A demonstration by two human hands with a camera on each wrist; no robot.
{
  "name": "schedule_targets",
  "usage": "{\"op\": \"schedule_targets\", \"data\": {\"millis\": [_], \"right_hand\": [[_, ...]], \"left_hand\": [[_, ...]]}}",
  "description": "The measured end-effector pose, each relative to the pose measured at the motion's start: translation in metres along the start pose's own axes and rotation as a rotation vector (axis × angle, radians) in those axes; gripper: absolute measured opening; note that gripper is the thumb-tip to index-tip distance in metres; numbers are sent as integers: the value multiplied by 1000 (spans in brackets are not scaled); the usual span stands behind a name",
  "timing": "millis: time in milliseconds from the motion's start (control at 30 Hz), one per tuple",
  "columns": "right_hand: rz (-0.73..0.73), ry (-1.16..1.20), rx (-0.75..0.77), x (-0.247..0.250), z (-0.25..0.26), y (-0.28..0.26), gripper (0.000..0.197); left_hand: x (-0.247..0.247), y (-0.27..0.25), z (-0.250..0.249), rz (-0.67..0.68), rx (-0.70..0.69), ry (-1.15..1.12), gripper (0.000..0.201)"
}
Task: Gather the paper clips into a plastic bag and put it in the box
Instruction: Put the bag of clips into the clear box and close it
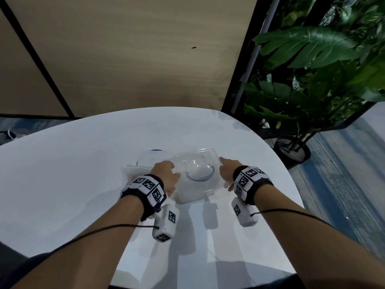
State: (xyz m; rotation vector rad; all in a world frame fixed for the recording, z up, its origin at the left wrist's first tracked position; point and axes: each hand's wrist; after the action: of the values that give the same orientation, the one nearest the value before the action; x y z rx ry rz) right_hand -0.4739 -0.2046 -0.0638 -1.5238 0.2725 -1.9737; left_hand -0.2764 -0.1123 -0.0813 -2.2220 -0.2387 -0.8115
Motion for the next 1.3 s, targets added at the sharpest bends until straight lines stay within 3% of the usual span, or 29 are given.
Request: {"op": "schedule_targets", "data": {"millis": [133,233,400,567,633,700,767,833,1067,1200,1300], "right_hand": [[-66,-97,89,-6,-1,-5,46],[-131,21,143,-10,-7,-5,52],[-82,346,146,-3,-20,-14,54],[-15,538,-13,-7,-28,-21,61],[-5,611,-88,-11,-28,-30,55],[-34,660,-126,-16,-25,-41,37],[-74,659,-166,-22,-21,-48,24],[-91,643,-207,-27,-17,-51,19],[-143,646,-248,-35,-20,-47,21],[-208,551,-232,-38,-20,-49,21],[-244,346,-149,-38,-19,-43,23]], "left_hand": [[7,-5,2,44,43,-58,53],[9,-6,2,83,74,-84,56],[13,-2,8,72,70,-38,60],[10,-7,12,84,66,-37,67],[11,-9,14,70,74,-57,57],[12,-14,18,60,77,-97,35],[13,-21,22,32,65,-75,18],[11,-25,26,4,48,-58,18],[-1,-36,14,-149,13,69,10],[-7,-42,5,-204,34,105,21],[-8,-47,-2,-236,56,134,21]]}}
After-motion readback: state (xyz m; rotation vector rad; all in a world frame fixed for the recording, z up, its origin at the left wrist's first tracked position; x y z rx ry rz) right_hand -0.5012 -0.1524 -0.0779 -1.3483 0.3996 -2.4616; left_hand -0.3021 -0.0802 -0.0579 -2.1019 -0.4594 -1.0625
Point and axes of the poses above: each hand's wrist, its own y-axis towards the middle knuckle, its own x-axis out of the back of the hand, z = x × y, and after that the axes turned 11 degrees about x, right-handed
